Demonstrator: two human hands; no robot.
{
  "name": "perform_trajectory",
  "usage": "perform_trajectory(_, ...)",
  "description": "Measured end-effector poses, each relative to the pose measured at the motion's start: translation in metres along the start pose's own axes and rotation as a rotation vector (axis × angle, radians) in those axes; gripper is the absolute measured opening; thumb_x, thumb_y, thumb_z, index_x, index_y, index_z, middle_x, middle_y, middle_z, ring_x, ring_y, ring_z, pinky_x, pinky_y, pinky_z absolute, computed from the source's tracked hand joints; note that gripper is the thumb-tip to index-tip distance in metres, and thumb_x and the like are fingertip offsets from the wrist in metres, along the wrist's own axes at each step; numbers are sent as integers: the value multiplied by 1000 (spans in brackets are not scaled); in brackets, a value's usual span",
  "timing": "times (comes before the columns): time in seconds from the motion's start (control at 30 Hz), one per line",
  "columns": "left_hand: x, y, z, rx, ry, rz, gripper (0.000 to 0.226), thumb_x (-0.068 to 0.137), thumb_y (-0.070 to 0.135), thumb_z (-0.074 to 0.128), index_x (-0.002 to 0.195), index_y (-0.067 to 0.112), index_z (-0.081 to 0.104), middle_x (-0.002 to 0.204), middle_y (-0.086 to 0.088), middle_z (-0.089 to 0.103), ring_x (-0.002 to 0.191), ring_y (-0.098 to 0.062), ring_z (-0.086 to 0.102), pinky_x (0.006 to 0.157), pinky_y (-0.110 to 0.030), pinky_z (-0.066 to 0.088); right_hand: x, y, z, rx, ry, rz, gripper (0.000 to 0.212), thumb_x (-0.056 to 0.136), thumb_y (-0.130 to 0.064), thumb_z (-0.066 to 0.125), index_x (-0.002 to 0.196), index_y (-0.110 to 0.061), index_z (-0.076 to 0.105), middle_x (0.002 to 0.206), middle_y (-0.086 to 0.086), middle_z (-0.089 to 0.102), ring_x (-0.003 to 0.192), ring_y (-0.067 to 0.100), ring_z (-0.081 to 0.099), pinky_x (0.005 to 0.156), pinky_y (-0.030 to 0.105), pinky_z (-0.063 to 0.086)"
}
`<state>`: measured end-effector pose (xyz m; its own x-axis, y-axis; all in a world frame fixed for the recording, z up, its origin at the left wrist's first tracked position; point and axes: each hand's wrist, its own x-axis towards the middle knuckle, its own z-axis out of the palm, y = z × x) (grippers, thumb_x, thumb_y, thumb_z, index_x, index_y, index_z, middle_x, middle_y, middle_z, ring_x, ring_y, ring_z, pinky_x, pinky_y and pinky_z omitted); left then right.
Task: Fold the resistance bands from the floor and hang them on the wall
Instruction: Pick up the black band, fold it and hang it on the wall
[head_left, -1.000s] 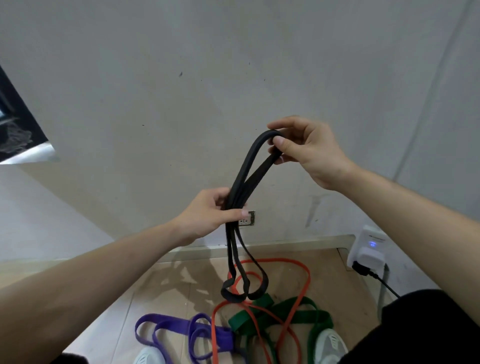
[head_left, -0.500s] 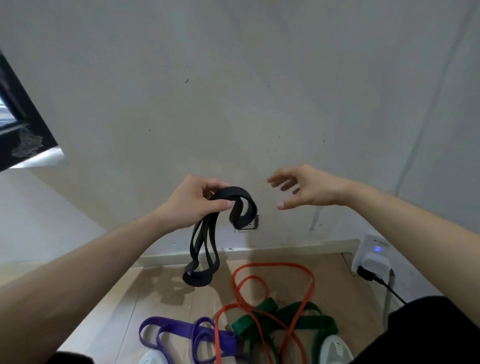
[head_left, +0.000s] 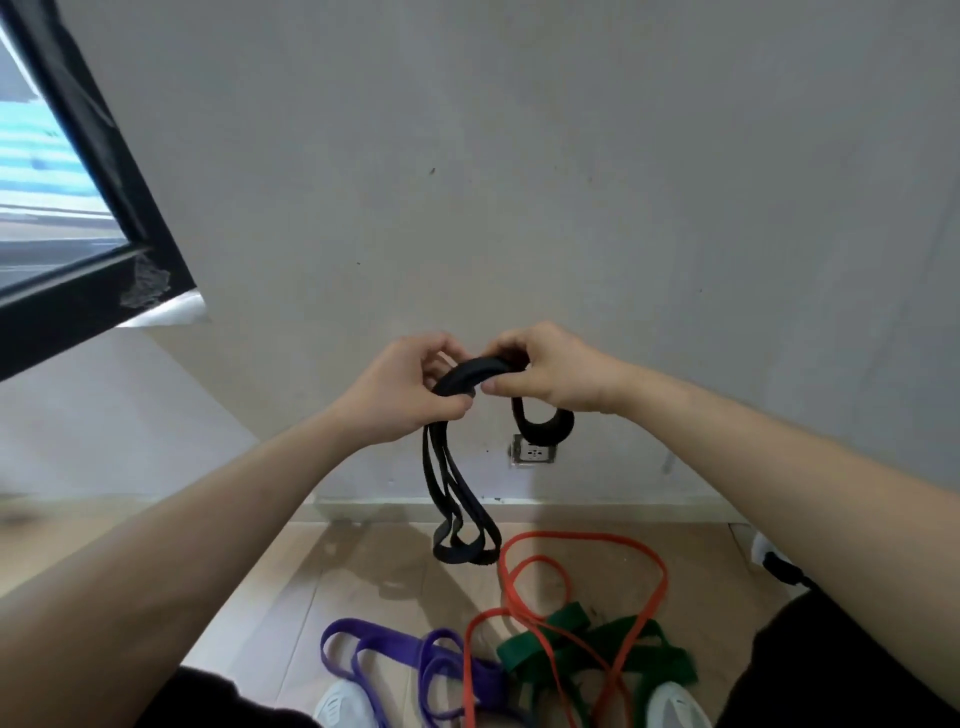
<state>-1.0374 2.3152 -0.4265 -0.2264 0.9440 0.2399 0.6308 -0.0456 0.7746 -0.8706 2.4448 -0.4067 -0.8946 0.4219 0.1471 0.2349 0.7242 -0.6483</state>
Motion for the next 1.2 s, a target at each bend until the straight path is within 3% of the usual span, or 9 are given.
perform_trajectory(0.1, -6, -6, -3, -61, -5, -90, 29, 82, 0, 74, 102, 14, 60, 73, -17, 69, 65, -18, 61, 67, -29, 52, 8, -11, -3, 97, 25, -22, 14, 90, -17, 73, 103, -11, 72, 82, 0, 67, 76, 10, 58, 76, 26, 45)
perform_trajectory(0.27, -16, -33, -7, 4, -52, -179, 7, 84, 5, 73, 87, 8, 67, 71, 3, 61, 67, -12, 60, 74, -35, 53, 16, -15, -14, 443, 156, -48, 7, 93, -6, 67, 100, -5, 68, 81, 9, 64, 77, 18, 63, 79, 31, 55)
perform_trajectory(0.5, -21, -28, -19, -270, -4, -243, 18, 91, 11, 74, 108, 6, 69, 80, 0, 73, 83, -13, 71, 76, -19, 54, 17, 15, -14, 602, 285, -1, 5, 96, -2, 62, 97, -6, 64, 79, 8, 60, 74, 20, 61, 76, 31, 57)
perform_trajectory(0.7, -11, -19, -31, -310, 150, -256, 25, 88, 15, 77, 104, -3, 68, 78, -1, 62, 76, -15, 64, 86, -35, 55, 21, 68, 6, 521, 28, 109, 5, 93, -8, 68, 97, -5, 67, 86, 11, 68, 82, 16, 69, 85, 37, 54)
perform_trajectory(0.83, -4, -14, -24, -305, 160, -254, 24, 81, 26, 75, 98, 9, 74, 73, 6, 58, 72, -9, 57, 74, -23, 51, 18, 86, 32, 413, -156, 157, 10, 90, -14, 74, 98, -15, 68, 95, 23, 69, 81, 21, 65, 78, 39, 50)
perform_trajectory(0.9, -5, -13, -16, -300, 166, -252, 24, 81, 28, 74, 97, 10, 74, 74, 6, 59, 73, -7, 58, 73, -20, 50, 18, 86, 43, 389, -214, 140, 15, 88, -12, 74, 101, -10, 66, 94, 19, 69, 80, 17, 64, 73, 27, 49)
perform_trajectory(1.0, -12, -15, -10, -292, 174, -266, 27, 82, 32, 73, 97, 10, 74, 76, 5, 60, 74, -10, 58, 76, -24, 49, 16, 79, 51, 415, -274, 117, 21, 86, -8, 76, 104, -11, 66, 95, 4, 74, 89, 13, 70, 78, 19, 51)
perform_trajectory(1.1, -18, -14, -8, -300, 152, -245, 34, 82, 34, 74, 102, 6, 73, 76, 4, 60, 76, -13, 56, 74, -25, 47, 11, 66, 53, 574, -270, 113, 27, 83, -2, 77, 108, -8, 67, 101, 12, 75, 94, 14, 72, 86, 22, 53)
perform_trajectory(1.2, -19, -6, -5, -279, 96, -221, 19, 86, 28, 72, 94, 11, 73, 69, 11, 58, 68, -9, 53, 68, -19, 44, 12, 51, 48, 717, -177, 65, 27, 81, -1, 79, 105, -11, 70, 101, 11, 76, 98, 16, 72, 91, 26, 54)
